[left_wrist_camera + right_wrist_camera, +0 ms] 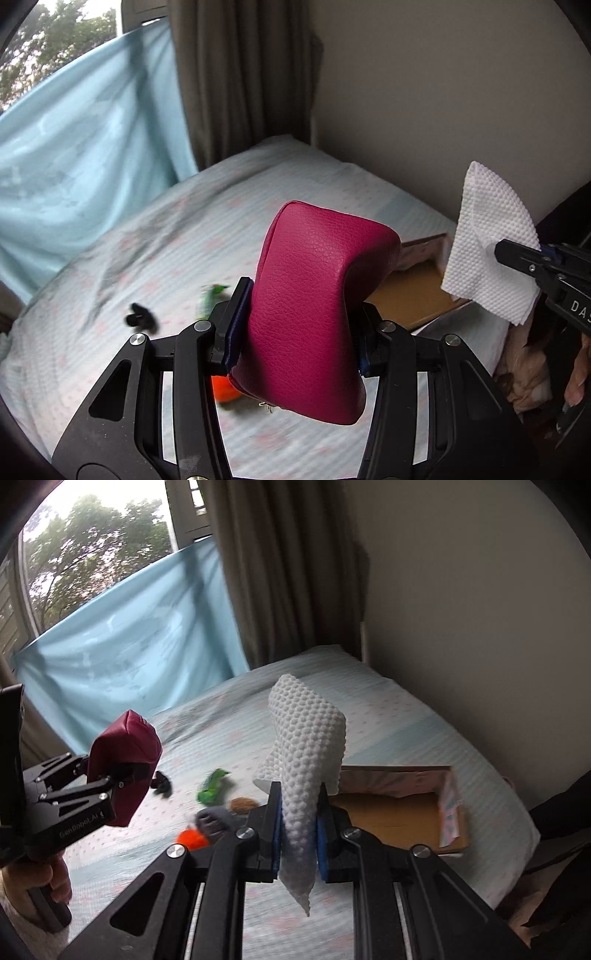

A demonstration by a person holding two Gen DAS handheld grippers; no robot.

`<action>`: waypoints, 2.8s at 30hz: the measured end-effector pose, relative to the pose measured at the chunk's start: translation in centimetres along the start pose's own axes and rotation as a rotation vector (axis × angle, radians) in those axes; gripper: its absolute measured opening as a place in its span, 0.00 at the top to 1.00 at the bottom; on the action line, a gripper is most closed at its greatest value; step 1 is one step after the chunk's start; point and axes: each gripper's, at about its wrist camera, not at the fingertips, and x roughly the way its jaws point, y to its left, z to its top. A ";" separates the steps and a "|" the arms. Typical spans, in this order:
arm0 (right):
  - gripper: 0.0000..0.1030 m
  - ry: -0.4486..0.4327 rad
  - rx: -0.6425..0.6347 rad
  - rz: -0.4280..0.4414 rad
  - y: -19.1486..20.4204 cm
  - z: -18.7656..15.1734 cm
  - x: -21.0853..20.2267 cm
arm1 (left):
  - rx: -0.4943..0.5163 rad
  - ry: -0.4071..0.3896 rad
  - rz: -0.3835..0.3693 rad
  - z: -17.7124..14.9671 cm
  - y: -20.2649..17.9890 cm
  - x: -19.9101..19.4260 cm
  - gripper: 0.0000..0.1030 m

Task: Organize soft objects
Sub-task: 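Carry pouch and wipe into the cardboard box and open both tools, then lift both tools out of the box and move toward the pompom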

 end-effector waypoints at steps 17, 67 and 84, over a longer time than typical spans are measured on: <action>0.87 0.280 0.011 0.011 -15.9 1.5 11.8 | -0.074 0.276 -0.017 1.5 -14.9 18.0 0.59; 0.00 0.436 0.127 0.011 -17.5 2.3 16.8 | 0.013 0.398 0.032 2.0 -15.7 19.6 0.00; 0.00 0.078 -0.008 -0.082 -10.0 6.0 -2.1 | -0.127 0.049 0.081 4.1 -9.8 -1.6 0.00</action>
